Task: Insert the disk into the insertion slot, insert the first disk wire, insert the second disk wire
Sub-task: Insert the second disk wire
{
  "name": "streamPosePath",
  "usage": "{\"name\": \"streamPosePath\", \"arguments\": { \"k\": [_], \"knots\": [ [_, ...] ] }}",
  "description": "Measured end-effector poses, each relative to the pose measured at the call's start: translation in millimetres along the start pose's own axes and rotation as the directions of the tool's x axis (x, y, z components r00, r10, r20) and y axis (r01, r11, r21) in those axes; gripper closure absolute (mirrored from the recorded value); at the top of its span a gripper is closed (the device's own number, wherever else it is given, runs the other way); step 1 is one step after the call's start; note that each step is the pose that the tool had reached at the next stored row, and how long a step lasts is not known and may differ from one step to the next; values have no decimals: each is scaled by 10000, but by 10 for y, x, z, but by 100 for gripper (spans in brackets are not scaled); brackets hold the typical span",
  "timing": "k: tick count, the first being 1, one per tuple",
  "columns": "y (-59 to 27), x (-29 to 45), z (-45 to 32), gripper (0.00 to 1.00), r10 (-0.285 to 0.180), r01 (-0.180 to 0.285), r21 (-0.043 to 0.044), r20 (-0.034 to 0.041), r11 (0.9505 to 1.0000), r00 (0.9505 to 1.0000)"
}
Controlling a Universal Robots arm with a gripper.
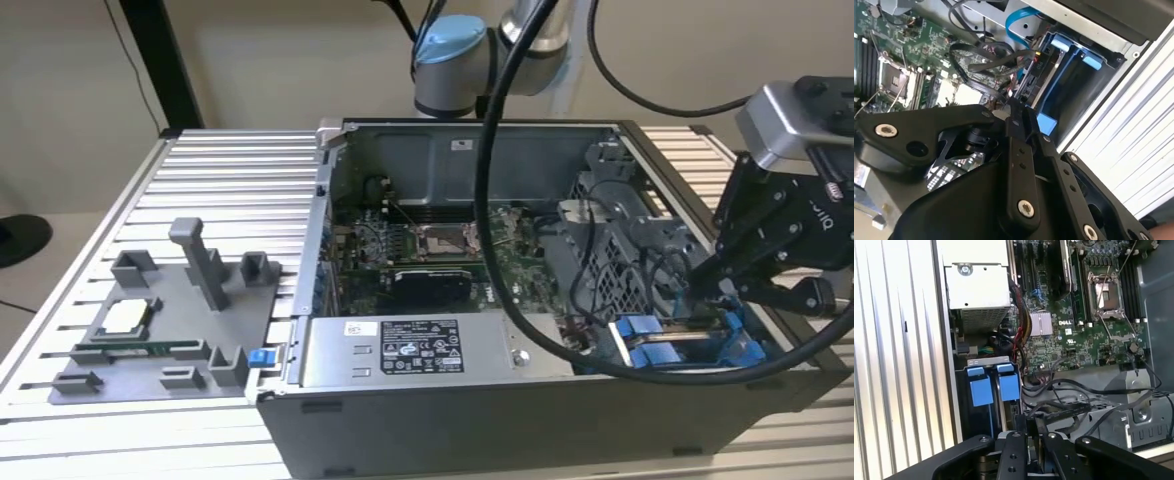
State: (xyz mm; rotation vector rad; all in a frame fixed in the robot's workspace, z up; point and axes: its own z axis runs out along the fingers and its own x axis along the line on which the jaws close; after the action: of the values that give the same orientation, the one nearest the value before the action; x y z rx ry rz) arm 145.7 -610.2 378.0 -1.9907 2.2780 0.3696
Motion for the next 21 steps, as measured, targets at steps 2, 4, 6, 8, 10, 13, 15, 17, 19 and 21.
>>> {"name": "streamPosePath", "arguments": {
  "k": [2, 4, 6, 8, 10, 13, 15, 17, 19, 21],
  "knots": [
    [-2, 0, 17, 100, -47, 48, 6, -140, 10000, 9999],
    [-4, 2, 35, 100, -128, 128, -1, -244, 9999, 9996],
    [-6, 6, 54, 100, -223, 223, -14, -341, 9998, 9992],
    [-9, 11, 75, 100, -305, 304, -26, -419, 9995, 9987],
    [-11, 15, 90, 100, -362, 361, -34, -450, 9993, 9983],
    [-11, 14, 90, 100, -379, 378, -38, -455, 9993, 9982],
    [-11, 15, 92, 100, -380, 379, -38, -455, 9993, 9982],
    [-13, 17, 105, 100, -381, 380, -35, -459, 9993, 9982],
    [-17, 24, 137, 100, -384, 383, -26, -485, 9993, 9981],
    [-21, 30, 168, 100, -388, 387, -11, -516, 9992, 9979]
  ]
}}
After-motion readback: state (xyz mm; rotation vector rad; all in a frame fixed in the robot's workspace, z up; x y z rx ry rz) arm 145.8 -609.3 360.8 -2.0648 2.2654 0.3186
